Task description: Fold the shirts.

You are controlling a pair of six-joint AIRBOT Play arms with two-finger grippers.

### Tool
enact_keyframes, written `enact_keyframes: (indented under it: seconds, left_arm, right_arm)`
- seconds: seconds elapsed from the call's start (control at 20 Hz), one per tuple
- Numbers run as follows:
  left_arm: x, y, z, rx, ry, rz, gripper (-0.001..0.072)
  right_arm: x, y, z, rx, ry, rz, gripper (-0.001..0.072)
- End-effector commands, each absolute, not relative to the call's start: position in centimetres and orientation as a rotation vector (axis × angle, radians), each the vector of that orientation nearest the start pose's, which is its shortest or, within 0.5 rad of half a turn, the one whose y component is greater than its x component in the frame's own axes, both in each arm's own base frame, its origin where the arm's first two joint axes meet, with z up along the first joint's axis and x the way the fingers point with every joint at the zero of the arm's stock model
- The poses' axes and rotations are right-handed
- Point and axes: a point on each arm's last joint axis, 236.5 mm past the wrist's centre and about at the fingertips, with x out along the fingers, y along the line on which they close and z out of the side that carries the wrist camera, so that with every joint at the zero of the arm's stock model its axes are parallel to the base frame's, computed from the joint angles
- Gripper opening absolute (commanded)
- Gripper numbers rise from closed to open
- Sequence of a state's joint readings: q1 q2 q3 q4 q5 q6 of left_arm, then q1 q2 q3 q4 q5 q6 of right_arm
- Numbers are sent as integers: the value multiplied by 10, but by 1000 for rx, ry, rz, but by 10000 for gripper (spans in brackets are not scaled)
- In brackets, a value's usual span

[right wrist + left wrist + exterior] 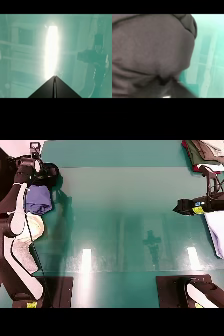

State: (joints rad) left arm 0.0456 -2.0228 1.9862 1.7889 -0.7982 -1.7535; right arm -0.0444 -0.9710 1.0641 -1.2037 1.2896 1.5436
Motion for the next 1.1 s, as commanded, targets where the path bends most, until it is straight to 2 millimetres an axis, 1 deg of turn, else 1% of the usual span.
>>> enact_keyframes:
  seconds: [0.0, 0.05, 0.1, 0.15, 0.2, 0.25, 0.3, 0.35, 0.4, 0.45, 0.5, 0.55, 0.65, 0.7, 0.75, 0.8, 0.85, 0.9, 0.95, 1.05]
  left_arm:
    - [650, 66, 1, 11, 809, 199, 25]
    - [646, 63, 3, -3, 831, 199, 25]
    - [643, 59, 10, -15, 850, 197, 24]
    - [642, 53, 24, -3, 845, 180, 25]
    - [643, 45, 47, 28, 809, 150, 24]
    - [644, 32, 80, 63, 746, 112, 24]
    - [641, 15, 119, 92, 676, 65, 24]
    - [634, -3, 157, 109, 612, 18, 25]
    - [621, -22, 198, 131, 549, -38, 25]
    - [604, -47, 240, 148, 477, -107, 25]
    - [583, -71, 277, 163, 420, -181, 25]
    - [556, -97, 313, 169, 362, -264, 24]
    - [497, -144, 370, 173, 268, -442, 25]
    - [466, -166, 391, 167, 231, -531, 25]
    - [440, -183, 404, 162, 214, -608, 25]
    - [416, -200, 410, 153, 220, -684, 25]
    - [396, -216, 405, 152, 257, -755, 25]
    - [383, -230, 388, 158, 320, -817, 25]
    - [374, -242, 367, 166, 391, -865, 25]
    - [366, -263, 309, 174, 550, -934, 25]
  right_arm:
    - [320, 67, 85, 304, 1172, 225, 25]
    - [321, 67, 85, 304, 1168, 224, 25]
    - [322, 67, 86, 304, 1164, 224, 24]
    - [324, 67, 90, 302, 1151, 224, 24]
    - [329, 67, 97, 299, 1126, 224, 25]
    - [337, 66, 110, 295, 1083, 224, 24]
    - [344, 65, 125, 289, 1036, 225, 24]
    - [354, 64, 145, 283, 975, 227, 24]
    - [363, 63, 167, 276, 907, 227, 25]
    - [371, 62, 190, 269, 841, 228, 24]
    - [377, 61, 212, 263, 776, 229, 24]
    - [383, 60, 237, 257, 707, 230, 25]
    - [388, 59, 279, 244, 594, 233, 24]
    - [388, 58, 298, 240, 547, 235, 24]
    - [388, 58, 316, 234, 502, 237, 24]
    - [386, 58, 331, 228, 469, 241, 25]
    - [383, 58, 345, 222, 437, 244, 24]
    - [380, 59, 357, 217, 412, 247, 24]
    - [377, 59, 369, 212, 387, 251, 25]
    - [369, 61, 384, 205, 364, 263, 25]
